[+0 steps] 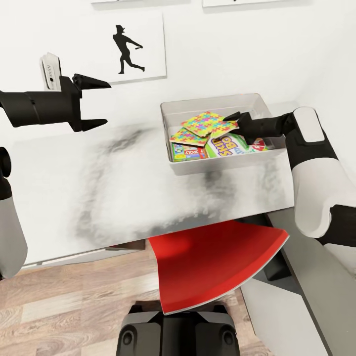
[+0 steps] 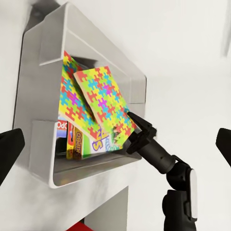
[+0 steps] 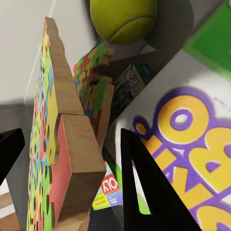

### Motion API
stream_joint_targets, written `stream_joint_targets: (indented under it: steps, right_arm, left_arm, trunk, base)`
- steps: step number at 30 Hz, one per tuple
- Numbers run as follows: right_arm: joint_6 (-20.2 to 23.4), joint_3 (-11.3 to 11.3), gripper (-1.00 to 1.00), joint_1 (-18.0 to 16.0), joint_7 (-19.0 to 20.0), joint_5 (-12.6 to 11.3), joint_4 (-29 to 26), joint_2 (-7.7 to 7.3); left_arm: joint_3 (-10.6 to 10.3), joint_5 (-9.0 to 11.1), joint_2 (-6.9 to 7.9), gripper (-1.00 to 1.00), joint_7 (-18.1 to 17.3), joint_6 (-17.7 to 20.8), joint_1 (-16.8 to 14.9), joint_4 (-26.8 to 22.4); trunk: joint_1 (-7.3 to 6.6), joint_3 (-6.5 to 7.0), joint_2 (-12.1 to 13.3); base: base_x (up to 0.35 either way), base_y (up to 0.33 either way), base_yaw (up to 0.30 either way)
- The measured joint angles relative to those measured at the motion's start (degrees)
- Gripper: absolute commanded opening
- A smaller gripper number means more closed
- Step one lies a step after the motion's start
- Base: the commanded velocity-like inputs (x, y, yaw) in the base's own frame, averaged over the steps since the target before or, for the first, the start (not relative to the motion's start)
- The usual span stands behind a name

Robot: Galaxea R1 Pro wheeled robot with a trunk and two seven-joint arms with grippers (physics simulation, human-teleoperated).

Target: Put all the toys in the child's room - the three board games (two on the bed and one on the table), the two jigsaw puzzles on the table, and the tennis ball on the table - inside the toy box on the table in the child's room.

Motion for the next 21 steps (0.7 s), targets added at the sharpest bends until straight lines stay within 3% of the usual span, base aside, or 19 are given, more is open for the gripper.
stream_joint_targets:
  steps: [21]
  right_arm:
    - [0.01,-0.08,-1.00,0.09,-0.09,0.10,0.25,1.08]
  left_arm:
    - [0.03,0.00,0.00,1.00,0.00,0.00,-0.72,0.00]
  trunk:
    - [0.00,0.00,0.00]
  base:
    - [0.000,0.000,0.000]
